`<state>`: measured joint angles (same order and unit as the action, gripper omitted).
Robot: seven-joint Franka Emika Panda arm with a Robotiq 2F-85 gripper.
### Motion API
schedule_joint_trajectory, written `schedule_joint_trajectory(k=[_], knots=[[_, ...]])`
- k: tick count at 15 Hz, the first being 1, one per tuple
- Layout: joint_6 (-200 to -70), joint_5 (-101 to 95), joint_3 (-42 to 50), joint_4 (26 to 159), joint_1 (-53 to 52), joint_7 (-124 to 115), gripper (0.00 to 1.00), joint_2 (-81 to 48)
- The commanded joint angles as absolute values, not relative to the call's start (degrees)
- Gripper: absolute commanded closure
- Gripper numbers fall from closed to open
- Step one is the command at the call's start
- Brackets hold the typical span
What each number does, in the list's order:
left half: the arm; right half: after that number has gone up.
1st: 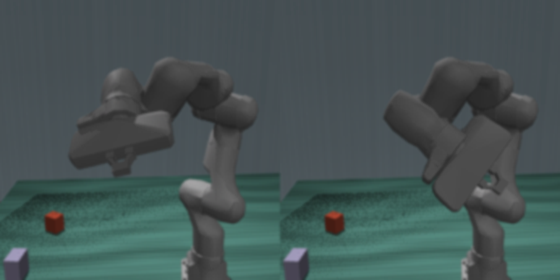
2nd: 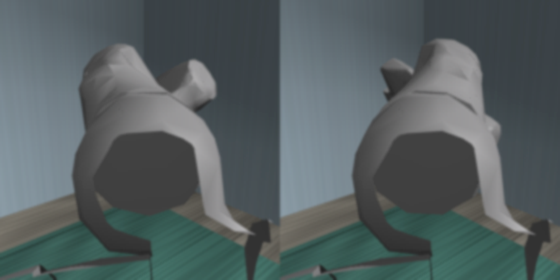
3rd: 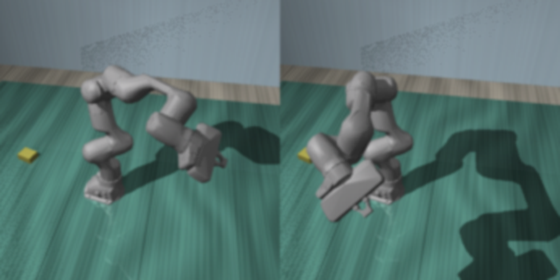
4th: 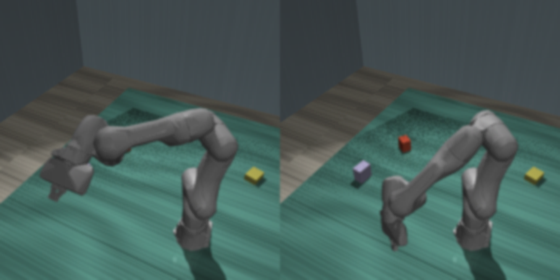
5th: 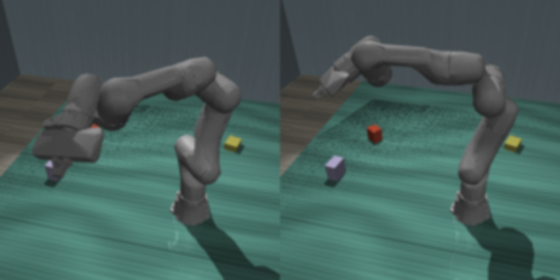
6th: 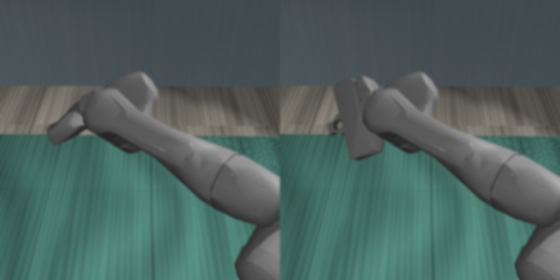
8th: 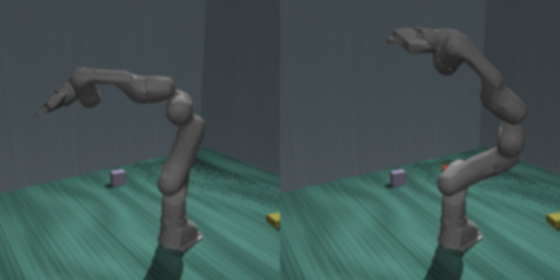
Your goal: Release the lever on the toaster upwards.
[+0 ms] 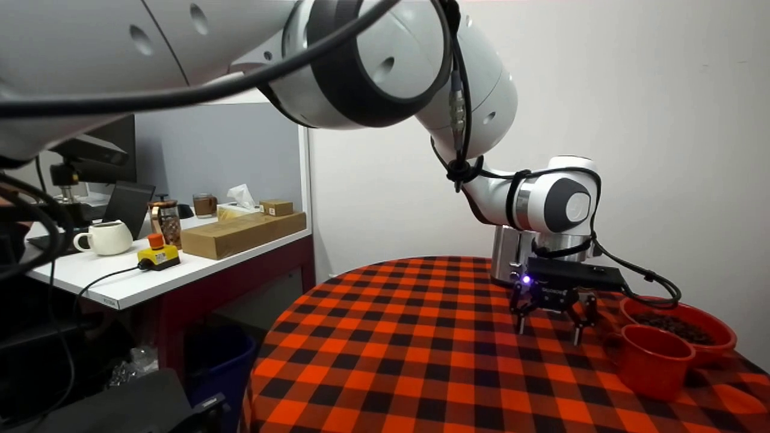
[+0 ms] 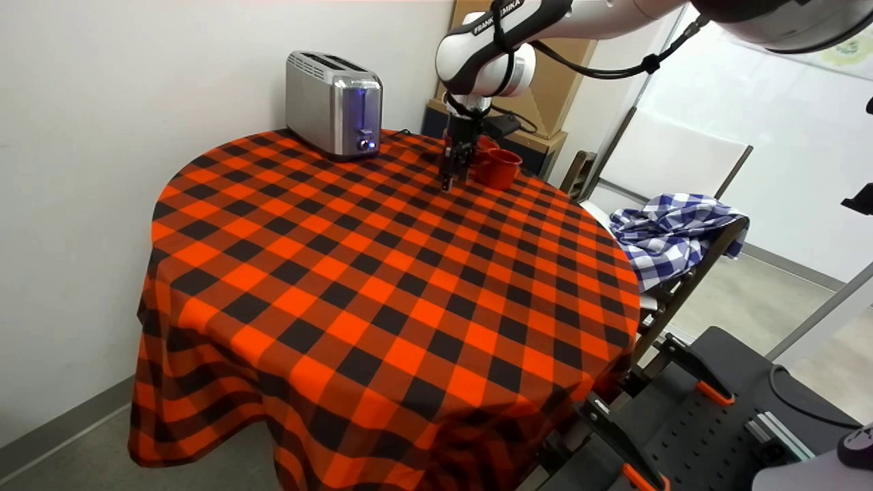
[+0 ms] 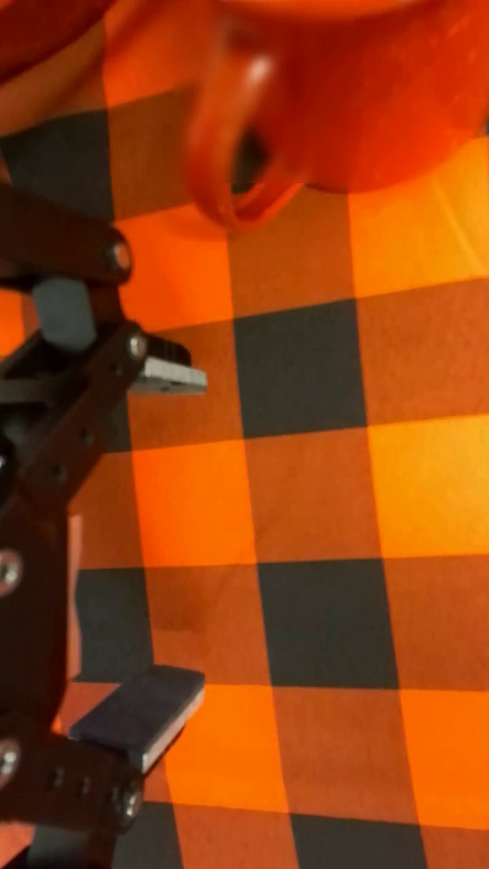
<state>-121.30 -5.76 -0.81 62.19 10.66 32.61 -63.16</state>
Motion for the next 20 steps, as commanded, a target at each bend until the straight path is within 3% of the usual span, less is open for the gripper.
schedule_joint_trajectory(k=[1, 20], knots=[[-121.9, -7.5, 0.3, 54.8, 9.0, 30.4, 0.00, -67.6], [-136.2, -4.4, -3.9, 41.8, 9.8, 31.5, 0.00, -76.8]])
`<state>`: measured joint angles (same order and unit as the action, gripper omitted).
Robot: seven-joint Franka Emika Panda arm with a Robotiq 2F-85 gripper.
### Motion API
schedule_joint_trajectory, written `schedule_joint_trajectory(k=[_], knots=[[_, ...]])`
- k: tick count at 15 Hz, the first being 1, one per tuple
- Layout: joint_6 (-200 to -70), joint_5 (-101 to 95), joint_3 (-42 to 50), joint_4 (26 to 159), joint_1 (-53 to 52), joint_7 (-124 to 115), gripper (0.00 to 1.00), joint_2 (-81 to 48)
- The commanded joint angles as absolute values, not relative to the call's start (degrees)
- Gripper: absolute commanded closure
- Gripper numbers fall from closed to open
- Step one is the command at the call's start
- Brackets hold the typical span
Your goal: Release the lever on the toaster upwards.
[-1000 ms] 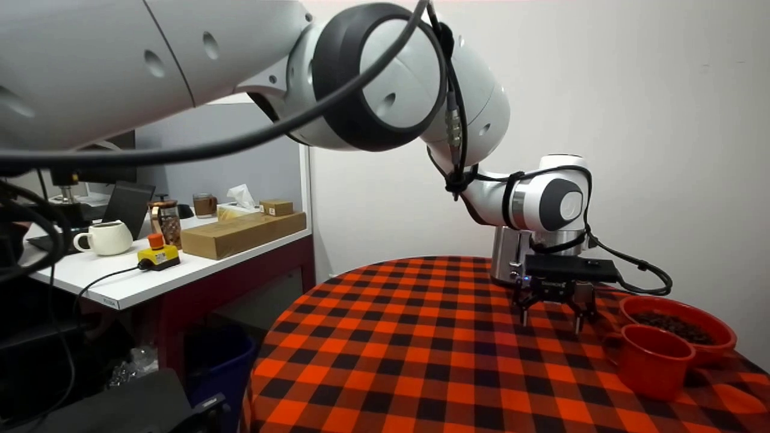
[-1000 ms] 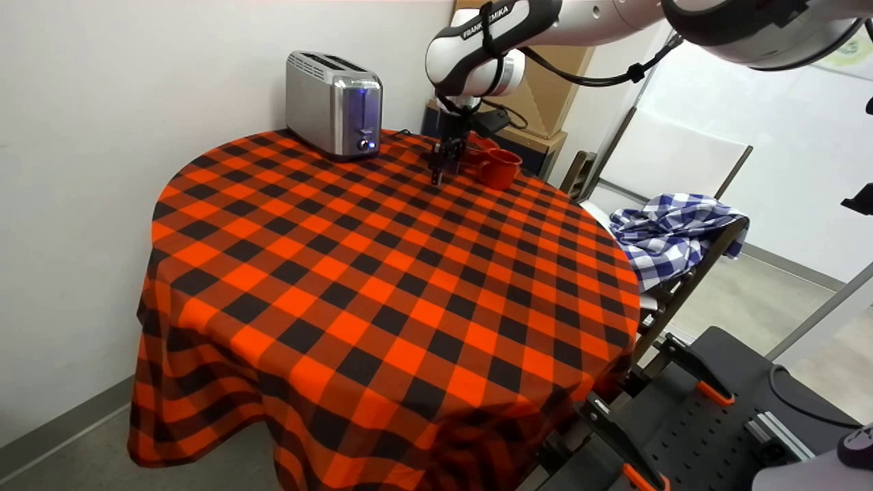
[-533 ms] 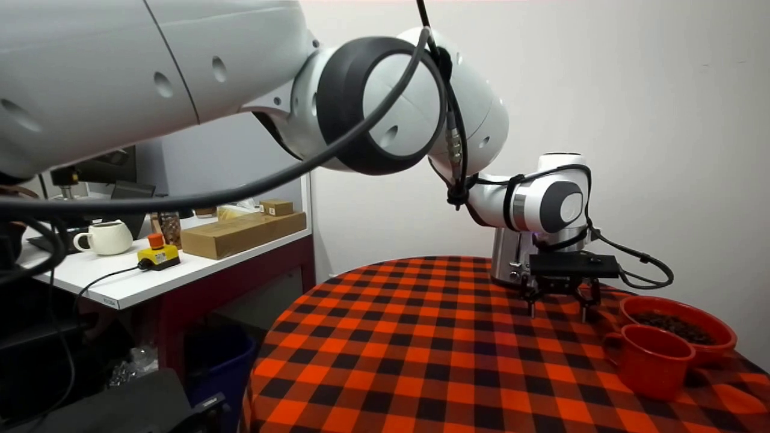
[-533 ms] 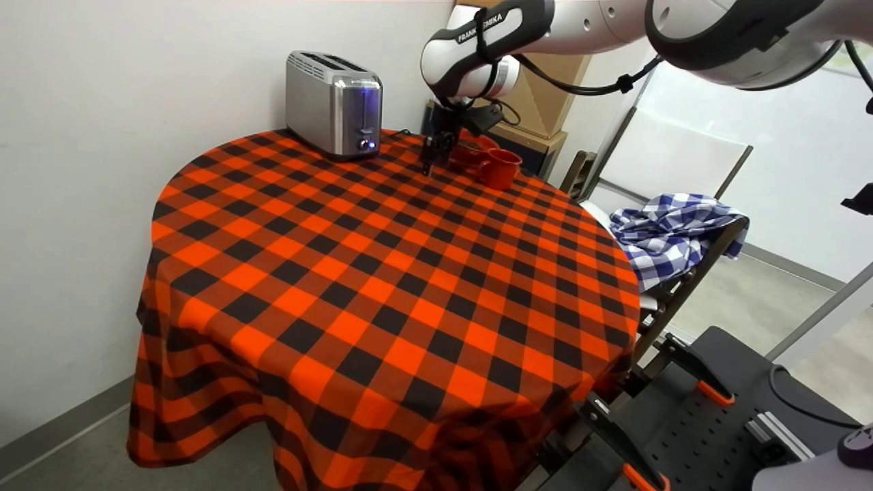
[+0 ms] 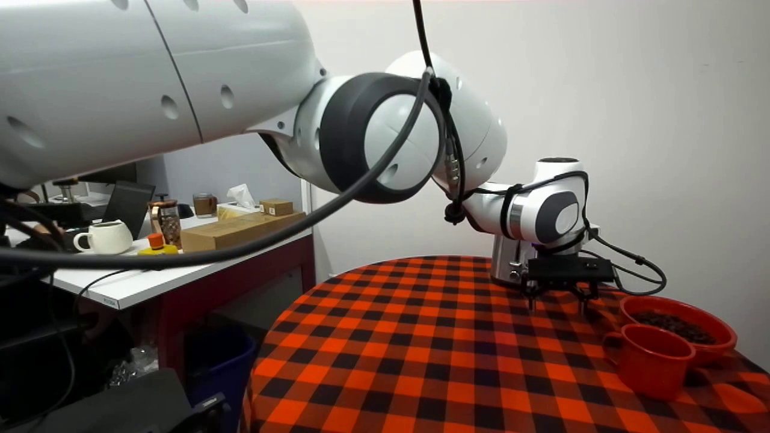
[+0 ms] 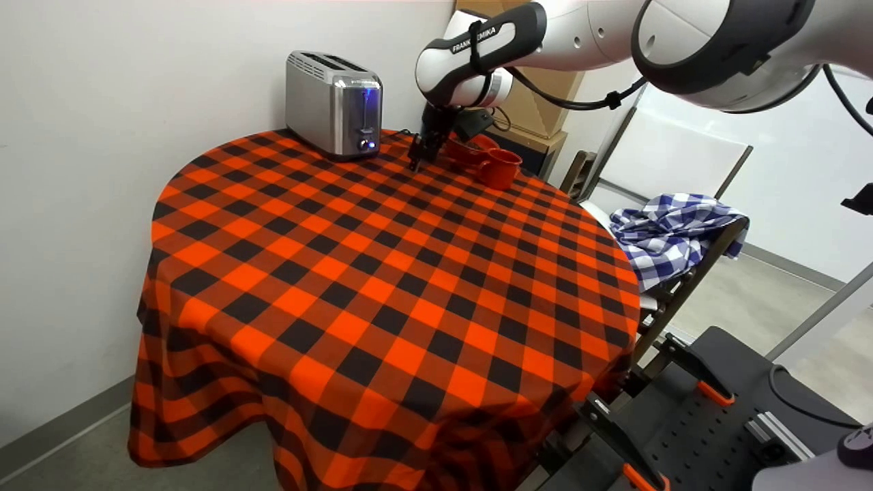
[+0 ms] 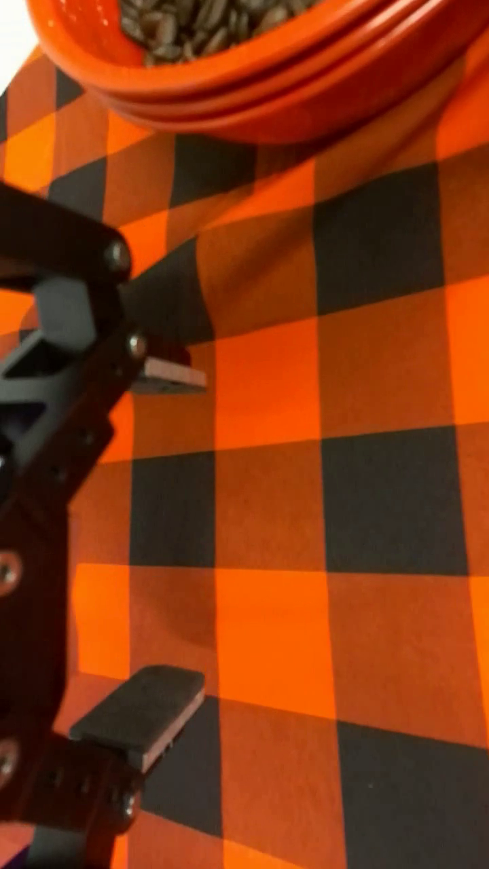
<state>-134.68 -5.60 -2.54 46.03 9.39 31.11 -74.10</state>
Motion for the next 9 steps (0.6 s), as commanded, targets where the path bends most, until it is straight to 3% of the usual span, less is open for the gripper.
schedule_joint_trajectory(k=[1, 9], knots=[[-136.7, -4.3, -4.2, 41.4, 9.9, 31.7, 0.00, -77.1], [-141.6, -3.3, -6.0, 38.0, 9.7, 32.2, 0.00, -80.0]])
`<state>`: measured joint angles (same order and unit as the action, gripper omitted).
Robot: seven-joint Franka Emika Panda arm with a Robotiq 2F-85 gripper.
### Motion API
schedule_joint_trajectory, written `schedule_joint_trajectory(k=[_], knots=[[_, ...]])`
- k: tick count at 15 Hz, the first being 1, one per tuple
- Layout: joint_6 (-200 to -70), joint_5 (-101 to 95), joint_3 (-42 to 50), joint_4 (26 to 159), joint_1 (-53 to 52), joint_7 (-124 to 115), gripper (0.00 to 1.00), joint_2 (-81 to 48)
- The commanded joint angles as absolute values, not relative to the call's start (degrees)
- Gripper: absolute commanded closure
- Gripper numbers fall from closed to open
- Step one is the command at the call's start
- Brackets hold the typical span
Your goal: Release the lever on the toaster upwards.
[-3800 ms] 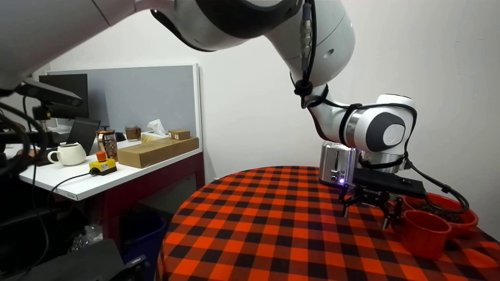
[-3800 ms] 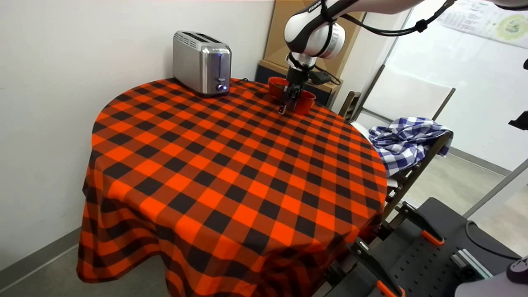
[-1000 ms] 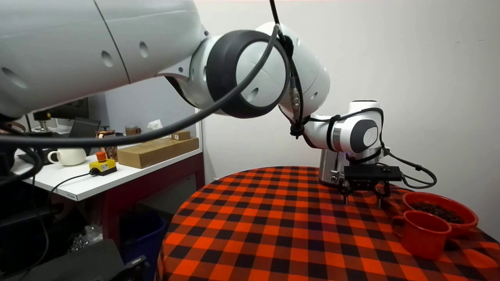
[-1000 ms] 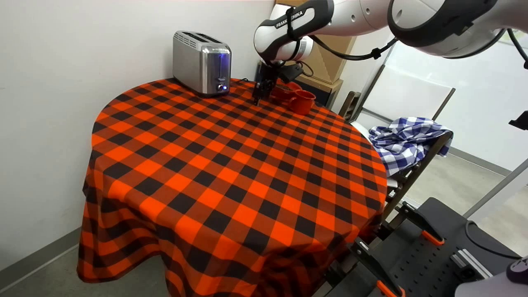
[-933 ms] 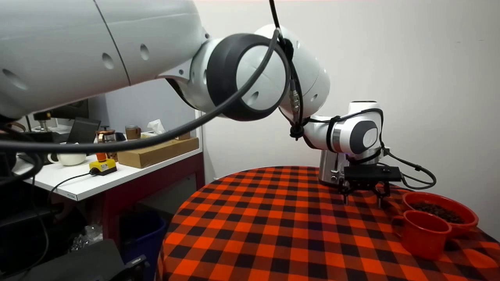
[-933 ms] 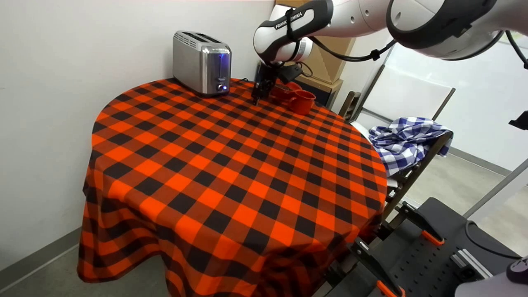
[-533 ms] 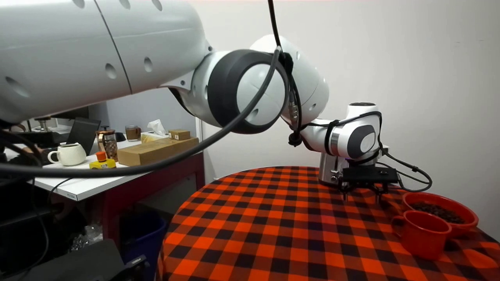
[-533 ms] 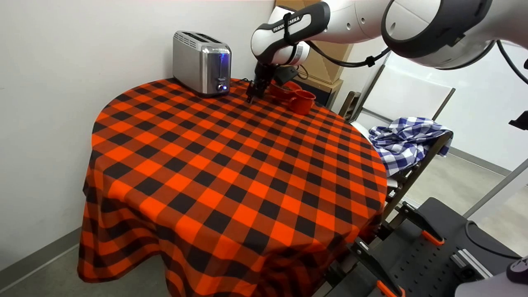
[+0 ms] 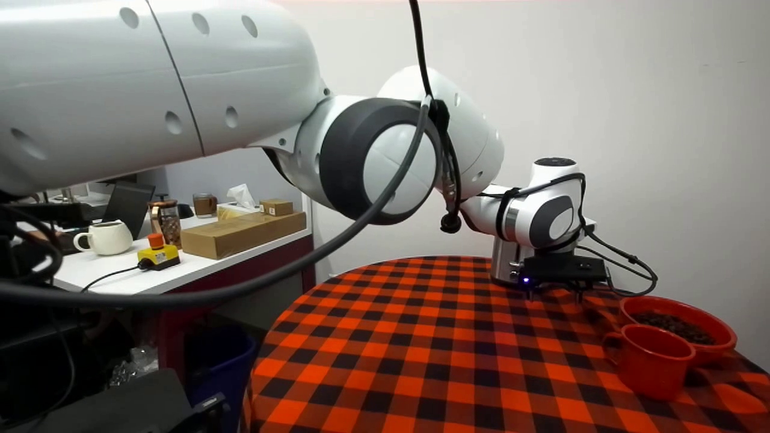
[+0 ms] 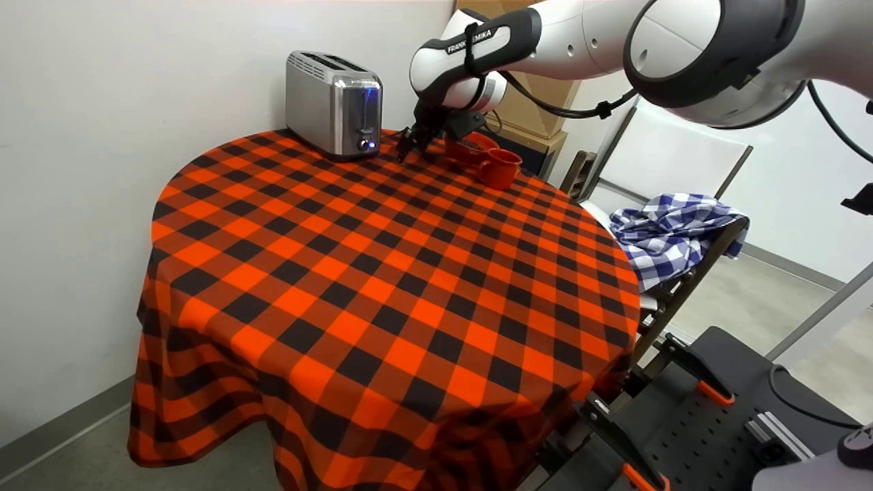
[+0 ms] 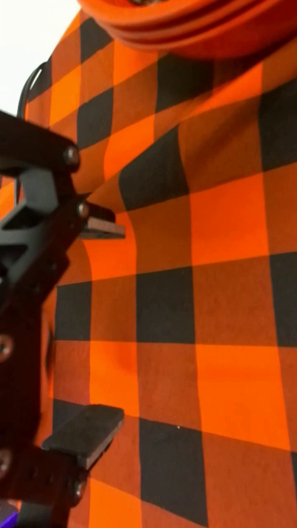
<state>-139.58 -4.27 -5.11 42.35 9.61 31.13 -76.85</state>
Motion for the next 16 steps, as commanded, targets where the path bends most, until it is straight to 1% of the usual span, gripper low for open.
schedule_joint_trajectory(k=[1, 7, 16], knots=[[-142.1, -3.3, -6.1, 37.5, 9.6, 32.2, 0.00, -80.4], [-145.4, -3.4, -6.6, 34.5, 9.3, 32.5, 0.00, -83.2], [-149.1, -4.2, -8.4, 33.5, 8.7, 32.9, 0.00, -83.9]])
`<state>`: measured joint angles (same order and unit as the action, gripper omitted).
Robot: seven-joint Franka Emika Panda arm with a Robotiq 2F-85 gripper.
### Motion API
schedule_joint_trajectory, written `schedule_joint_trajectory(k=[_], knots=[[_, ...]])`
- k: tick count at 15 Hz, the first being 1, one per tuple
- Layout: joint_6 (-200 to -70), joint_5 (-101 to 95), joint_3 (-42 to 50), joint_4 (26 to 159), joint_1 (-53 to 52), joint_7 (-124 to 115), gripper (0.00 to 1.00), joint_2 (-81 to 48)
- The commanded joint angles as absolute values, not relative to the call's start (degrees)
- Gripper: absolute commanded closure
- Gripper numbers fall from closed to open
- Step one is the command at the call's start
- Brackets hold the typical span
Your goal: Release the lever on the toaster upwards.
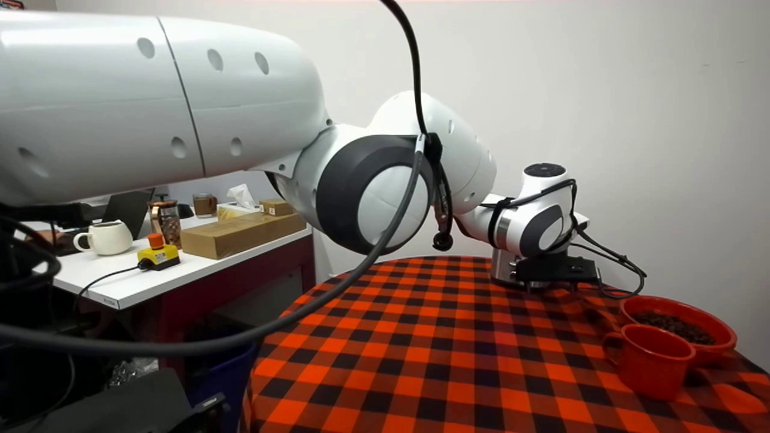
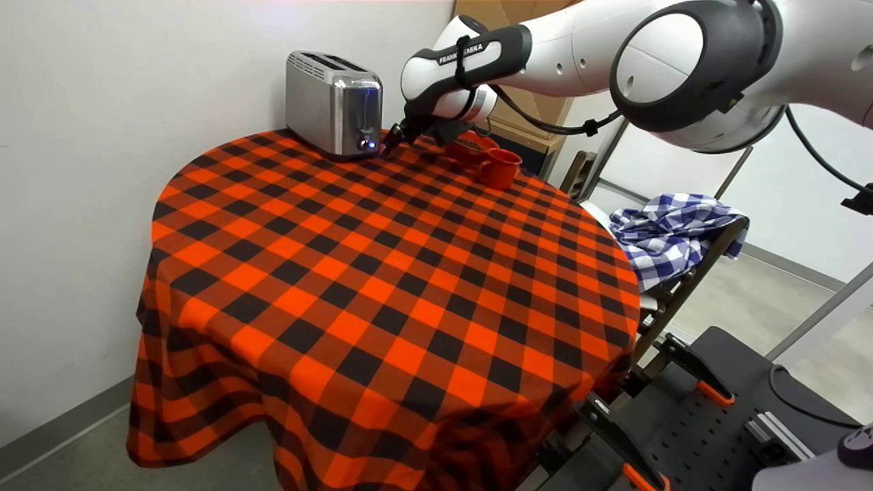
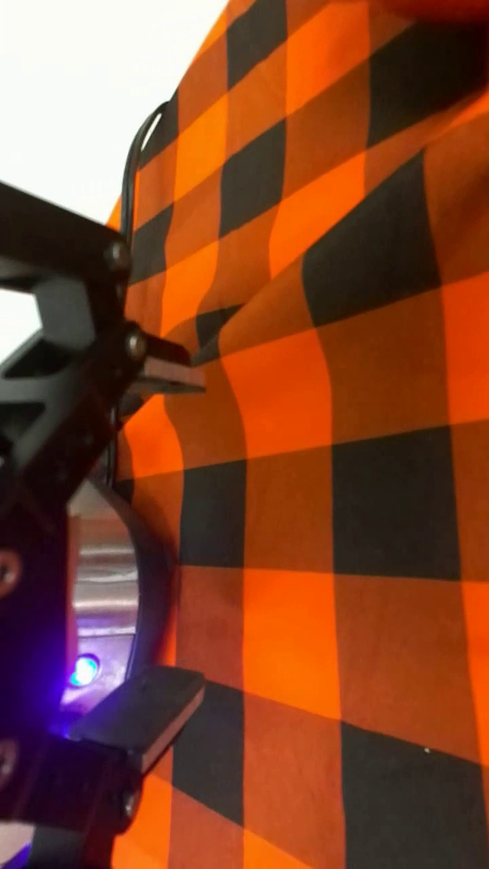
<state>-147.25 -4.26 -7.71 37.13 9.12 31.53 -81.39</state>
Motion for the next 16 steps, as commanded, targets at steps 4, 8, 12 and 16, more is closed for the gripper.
schedule_joint_trajectory(k=[4, 8, 12, 16], knots=[[-150.6, -4.2, -8.4, 32.8, 8.5, 33.1, 0.00, -84.9], [-152.7, -4.3, -8.5, 32.1, 8.2, 33.3, 0.00, -85.9], [-155.0, -4.4, -8.5, 31.5, 7.9, 33.6, 0.00, -86.4], [-156.4, -4.4, -8.5, 31.3, 7.6, 34.1, 0.00, -86.6]])
